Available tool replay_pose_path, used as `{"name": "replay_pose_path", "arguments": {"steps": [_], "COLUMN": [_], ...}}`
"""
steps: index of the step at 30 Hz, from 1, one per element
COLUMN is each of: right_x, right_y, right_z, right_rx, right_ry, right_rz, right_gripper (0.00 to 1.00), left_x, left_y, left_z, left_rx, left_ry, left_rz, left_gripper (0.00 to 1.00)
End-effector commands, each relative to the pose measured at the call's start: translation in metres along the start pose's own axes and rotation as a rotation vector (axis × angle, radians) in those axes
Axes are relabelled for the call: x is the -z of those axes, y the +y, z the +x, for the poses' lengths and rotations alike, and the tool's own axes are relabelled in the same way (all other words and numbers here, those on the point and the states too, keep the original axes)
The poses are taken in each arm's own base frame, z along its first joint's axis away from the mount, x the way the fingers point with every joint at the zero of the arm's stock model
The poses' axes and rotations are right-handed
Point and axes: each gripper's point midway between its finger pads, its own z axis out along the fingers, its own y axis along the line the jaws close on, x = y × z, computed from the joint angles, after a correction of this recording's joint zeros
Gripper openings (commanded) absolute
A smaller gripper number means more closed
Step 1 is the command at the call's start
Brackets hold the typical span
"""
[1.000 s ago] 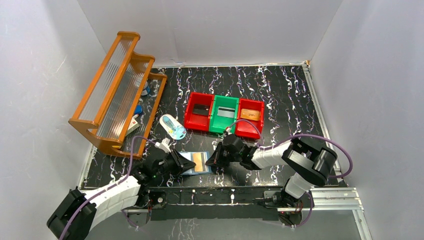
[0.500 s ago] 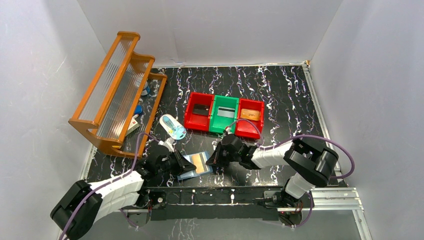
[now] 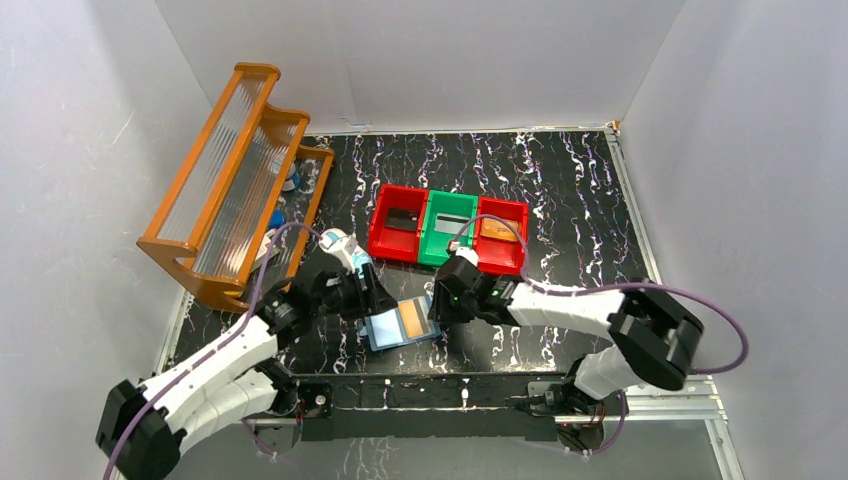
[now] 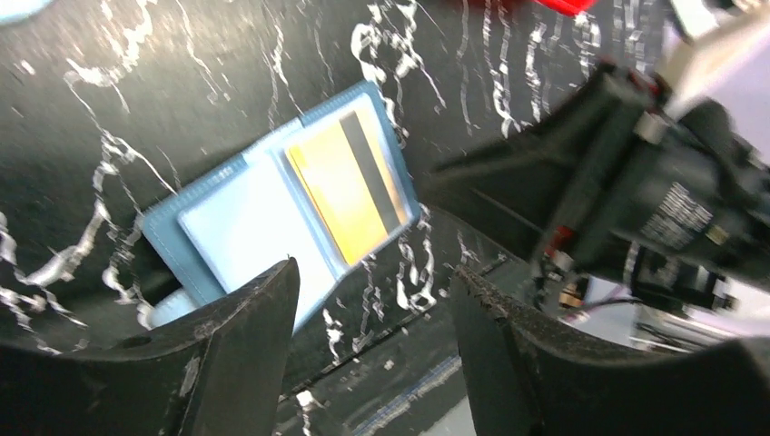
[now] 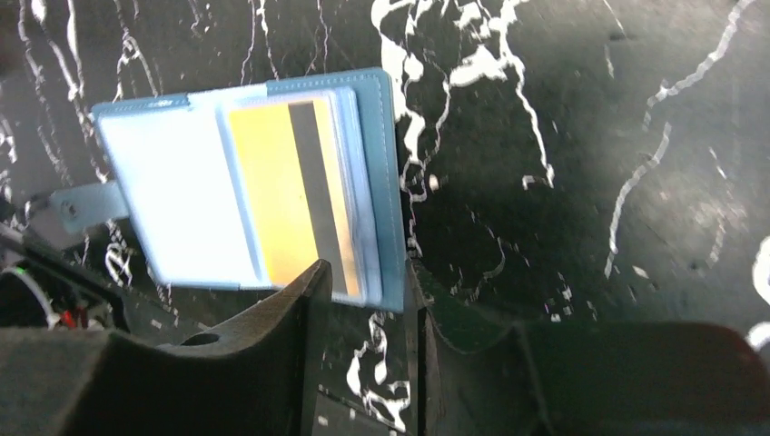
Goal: Take the credit cards out of the card holder
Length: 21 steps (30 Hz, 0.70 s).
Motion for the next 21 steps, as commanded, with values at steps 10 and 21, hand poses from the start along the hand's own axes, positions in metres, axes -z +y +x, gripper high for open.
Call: {"name": "replay_pose_path", "arguments": {"steps": [10,21], "right_x": [0.035,-0.002], "right_y": [0.008,0.016], "right_z": [0.041,0.036], "right_rx": [-0.304,-0.354], "right_ry": [0.035,0.05], "right_rz": [-0.354,-0.309], "right_gripper": [0.5,0.52], "left_x": [-0.057,-0.057], "left_y": [0.035,0.048], "left_z": [-0.003,0.031], "left_rx": [-0.208,-0.125], "left_ry": [0.237,0.319], "left_rz": [-0.15,-0.121], "left_gripper": [0.67,0.66]}}
